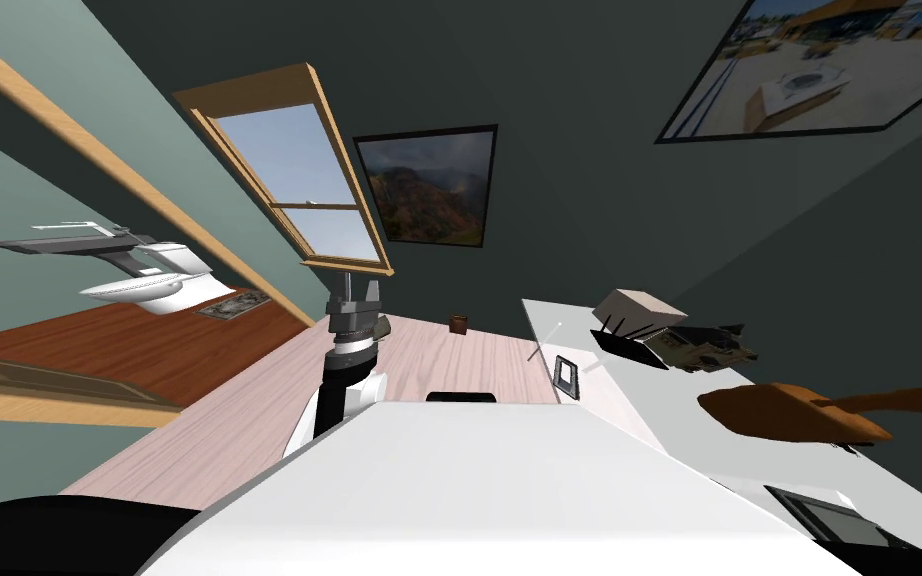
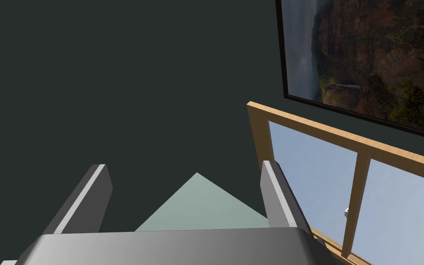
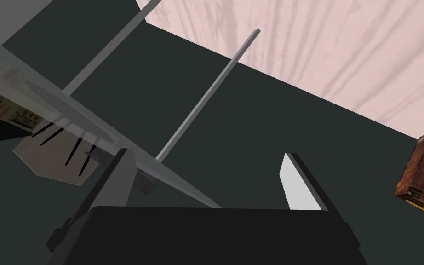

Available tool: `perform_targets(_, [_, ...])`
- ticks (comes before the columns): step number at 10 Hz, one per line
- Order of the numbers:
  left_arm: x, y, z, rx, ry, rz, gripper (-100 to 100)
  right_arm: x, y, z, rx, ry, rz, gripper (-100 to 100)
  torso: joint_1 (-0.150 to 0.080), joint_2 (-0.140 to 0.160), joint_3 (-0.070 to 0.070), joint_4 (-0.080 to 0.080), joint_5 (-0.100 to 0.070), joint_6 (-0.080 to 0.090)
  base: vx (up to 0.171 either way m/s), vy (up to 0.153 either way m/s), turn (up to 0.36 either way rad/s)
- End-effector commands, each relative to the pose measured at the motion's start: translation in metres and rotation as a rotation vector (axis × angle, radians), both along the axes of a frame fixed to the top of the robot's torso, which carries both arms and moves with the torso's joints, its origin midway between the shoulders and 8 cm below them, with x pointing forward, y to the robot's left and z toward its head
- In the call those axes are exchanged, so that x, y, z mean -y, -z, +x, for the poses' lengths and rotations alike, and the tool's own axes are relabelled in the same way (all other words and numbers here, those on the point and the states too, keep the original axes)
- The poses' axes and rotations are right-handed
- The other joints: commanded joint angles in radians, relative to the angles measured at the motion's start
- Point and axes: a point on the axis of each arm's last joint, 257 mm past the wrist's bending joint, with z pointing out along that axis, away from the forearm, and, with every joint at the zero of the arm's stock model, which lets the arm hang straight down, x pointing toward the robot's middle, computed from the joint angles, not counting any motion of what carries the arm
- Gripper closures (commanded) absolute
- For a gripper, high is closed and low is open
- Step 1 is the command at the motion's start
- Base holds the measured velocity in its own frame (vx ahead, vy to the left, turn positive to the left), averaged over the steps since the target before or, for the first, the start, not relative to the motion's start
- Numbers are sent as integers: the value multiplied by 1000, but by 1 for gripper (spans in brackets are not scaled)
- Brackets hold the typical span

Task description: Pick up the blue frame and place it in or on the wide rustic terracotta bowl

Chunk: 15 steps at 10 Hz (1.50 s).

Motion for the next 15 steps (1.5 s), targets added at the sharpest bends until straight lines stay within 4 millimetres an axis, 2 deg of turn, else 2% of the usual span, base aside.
perform_targets(1, [0,0,0,0,0,0,0,14,-10,2,5,-34,-78,-100,0,0,0,0,0,0,29,-63,77])
perform_targets(5, [0,0,0,0,0,0,0,30,-29,10,26,-89,-193,-100,-2,-2,-1,0,0,0,43,-71,72])
perform_targets(9, [0,0,0,0,0,0,0,42,-56,28,71,-174,-328,-100,-2,-3,-2,-1,-1,0,60,-97,80])
perform_targets(13, [0,0,0,0,0,0,0,42,-60,33,81,-192,-350,-100,2,-1,-1,0,0,0,46,-57,29])
perform_targets(14, [0,0,0,0,0,0,0,42,-61,33,82,-193,-350,0,3,0,0,0,1,0,0,0,0])
perform_targets(15, [0,0,0,0,0,0,0,43,-59,33,82,-187,-350,-100,4,1,0,0,1,0,4,-17,33])
